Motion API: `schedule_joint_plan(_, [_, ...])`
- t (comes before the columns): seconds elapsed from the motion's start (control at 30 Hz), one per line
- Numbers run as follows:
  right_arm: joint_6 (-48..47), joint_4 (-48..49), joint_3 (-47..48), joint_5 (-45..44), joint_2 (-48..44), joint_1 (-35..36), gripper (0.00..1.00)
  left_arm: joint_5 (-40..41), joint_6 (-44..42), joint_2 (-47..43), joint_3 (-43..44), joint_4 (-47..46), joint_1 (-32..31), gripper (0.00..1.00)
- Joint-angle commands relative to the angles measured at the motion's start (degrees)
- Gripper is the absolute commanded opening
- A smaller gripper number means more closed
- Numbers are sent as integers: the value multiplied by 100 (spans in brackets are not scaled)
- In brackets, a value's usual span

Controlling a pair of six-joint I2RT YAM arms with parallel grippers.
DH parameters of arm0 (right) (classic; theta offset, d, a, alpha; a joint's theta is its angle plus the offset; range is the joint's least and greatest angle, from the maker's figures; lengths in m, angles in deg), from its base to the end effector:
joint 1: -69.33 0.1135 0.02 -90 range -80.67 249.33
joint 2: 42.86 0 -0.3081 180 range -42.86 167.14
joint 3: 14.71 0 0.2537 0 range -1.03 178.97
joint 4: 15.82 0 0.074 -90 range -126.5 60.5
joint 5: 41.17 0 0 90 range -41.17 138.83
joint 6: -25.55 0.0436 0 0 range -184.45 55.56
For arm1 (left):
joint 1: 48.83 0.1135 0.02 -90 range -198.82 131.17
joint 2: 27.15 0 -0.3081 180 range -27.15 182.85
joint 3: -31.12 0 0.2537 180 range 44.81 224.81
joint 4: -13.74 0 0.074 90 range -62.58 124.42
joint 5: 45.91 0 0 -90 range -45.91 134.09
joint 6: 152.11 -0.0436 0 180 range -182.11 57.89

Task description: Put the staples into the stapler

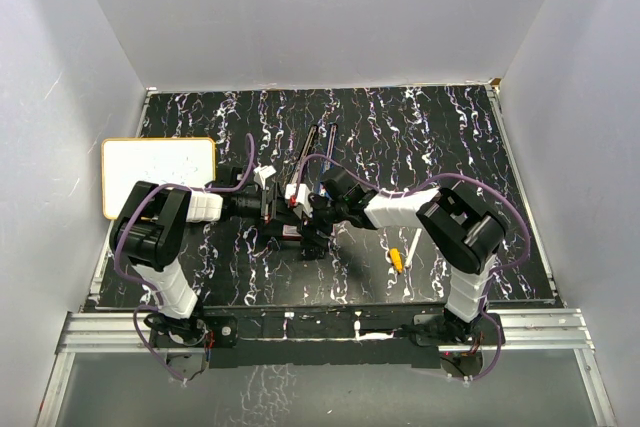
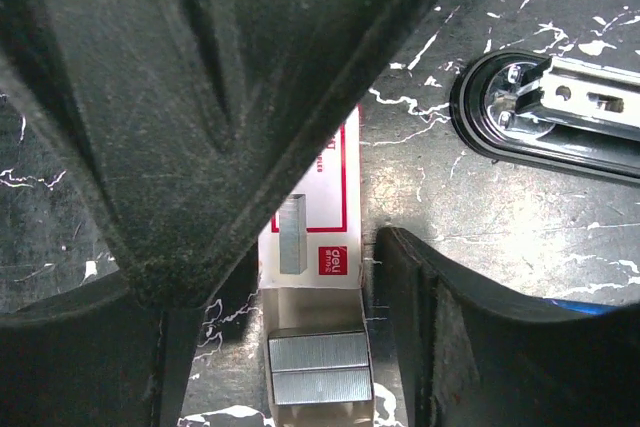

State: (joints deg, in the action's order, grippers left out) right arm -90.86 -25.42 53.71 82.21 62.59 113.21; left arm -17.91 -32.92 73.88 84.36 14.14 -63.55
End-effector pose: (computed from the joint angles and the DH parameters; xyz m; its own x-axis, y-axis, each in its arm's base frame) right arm 0.2576 0.2810 0.1774 -0.0907 -0.6025 -0.7929 -0.9954 0.0804 0.0528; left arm 0.2923 -0.1166 0.1576 -0.9652 0.0168 -0.2610 0.2496 0.3582 -0.8997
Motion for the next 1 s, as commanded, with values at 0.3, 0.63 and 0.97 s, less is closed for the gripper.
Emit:
schedule_joint_plan(0.3, [-410, -75, -2, -237, -122, 21, 42, 350, -106, 22, -35, 242, 112, 95])
schedule_joint_plan(0.63, [-690, -302, -89, -302, -258, 18, 31, 415, -166, 22, 35, 448, 177, 96])
schedule_joint_plan(0.97, [-742, -346, -139, -299, -332, 7, 28, 448, -383, -140, 63, 705, 296, 97])
